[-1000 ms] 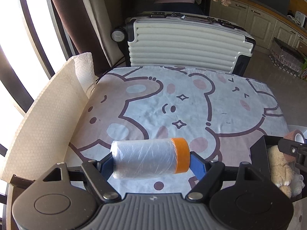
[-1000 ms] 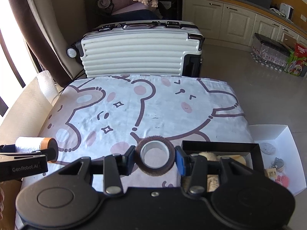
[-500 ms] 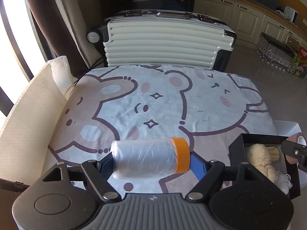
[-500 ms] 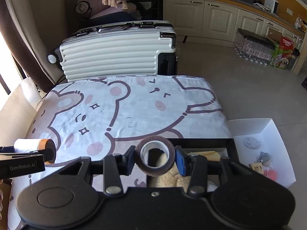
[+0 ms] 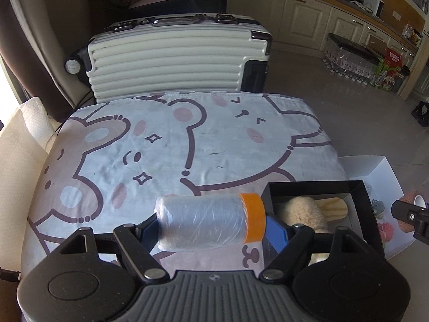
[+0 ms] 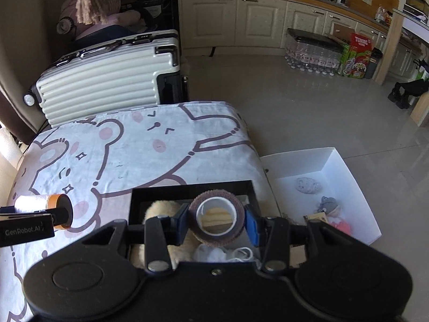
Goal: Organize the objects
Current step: 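Lift the bandage roll and thread spool with both tools and carry them over the black box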
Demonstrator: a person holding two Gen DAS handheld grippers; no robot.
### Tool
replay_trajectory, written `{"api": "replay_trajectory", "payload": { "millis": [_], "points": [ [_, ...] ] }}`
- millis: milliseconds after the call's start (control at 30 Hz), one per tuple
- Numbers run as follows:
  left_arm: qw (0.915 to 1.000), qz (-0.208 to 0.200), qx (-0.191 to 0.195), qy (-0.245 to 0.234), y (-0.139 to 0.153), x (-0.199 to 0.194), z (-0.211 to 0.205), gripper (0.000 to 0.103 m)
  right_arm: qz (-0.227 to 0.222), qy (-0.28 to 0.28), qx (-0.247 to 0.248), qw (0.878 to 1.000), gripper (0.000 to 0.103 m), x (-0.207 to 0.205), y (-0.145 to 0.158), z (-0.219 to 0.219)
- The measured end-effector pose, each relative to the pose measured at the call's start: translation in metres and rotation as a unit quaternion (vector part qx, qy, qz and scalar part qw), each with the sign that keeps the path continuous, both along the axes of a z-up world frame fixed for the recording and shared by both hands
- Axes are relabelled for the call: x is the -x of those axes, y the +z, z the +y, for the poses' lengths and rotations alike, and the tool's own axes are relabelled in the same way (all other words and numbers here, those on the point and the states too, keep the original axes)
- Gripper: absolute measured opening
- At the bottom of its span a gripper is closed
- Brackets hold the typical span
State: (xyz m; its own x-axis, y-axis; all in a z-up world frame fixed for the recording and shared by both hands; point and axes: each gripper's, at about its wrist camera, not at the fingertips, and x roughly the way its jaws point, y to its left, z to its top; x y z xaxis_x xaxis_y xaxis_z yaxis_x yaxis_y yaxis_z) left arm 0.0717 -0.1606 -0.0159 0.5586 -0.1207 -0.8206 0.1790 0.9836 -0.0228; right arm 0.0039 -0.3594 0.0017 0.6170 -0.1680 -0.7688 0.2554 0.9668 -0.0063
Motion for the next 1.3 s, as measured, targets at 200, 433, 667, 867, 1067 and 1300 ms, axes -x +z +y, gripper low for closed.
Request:
{"api": "replay_trajectory", "payload": {
  "millis": [200,433,667,867,1067,1300],
  "points": [
    [0.9998,0.005,0.006,-0.017,-0.003,0.001,-0.025,0.080,0.002,-0.018,0.001,1.000,0.044,0.009,-0.003,-0.024],
    [0.9995,0.009,0.017,-0.027,-0.007,0.001,-0.048,0.080,0.005,-0.035,-0.002,0.999,0.044,0.016,-0.008,-0.046],
    [0.9982,0.016,0.026,-0.051,-0.016,0.000,-0.079,0.080,0.012,-0.044,-0.004,0.999,0.044,0.020,-0.015,-0.062],
    [0.9964,0.028,0.043,-0.067,-0.027,-0.002,-0.111,0.080,0.016,-0.061,-0.006,0.998,0.044,0.023,-0.021,-0.083],
    [0.9936,0.036,0.060,-0.089,-0.041,-0.003,-0.147,0.080,0.016,-0.079,-0.014,0.997,0.044,0.027,-0.026,-0.105],
    [0.9903,0.050,0.083,-0.100,-0.058,-0.011,-0.170,0.080,0.021,-0.102,-0.024,0.994,0.044,0.025,-0.037,-0.128]
  ]
}}
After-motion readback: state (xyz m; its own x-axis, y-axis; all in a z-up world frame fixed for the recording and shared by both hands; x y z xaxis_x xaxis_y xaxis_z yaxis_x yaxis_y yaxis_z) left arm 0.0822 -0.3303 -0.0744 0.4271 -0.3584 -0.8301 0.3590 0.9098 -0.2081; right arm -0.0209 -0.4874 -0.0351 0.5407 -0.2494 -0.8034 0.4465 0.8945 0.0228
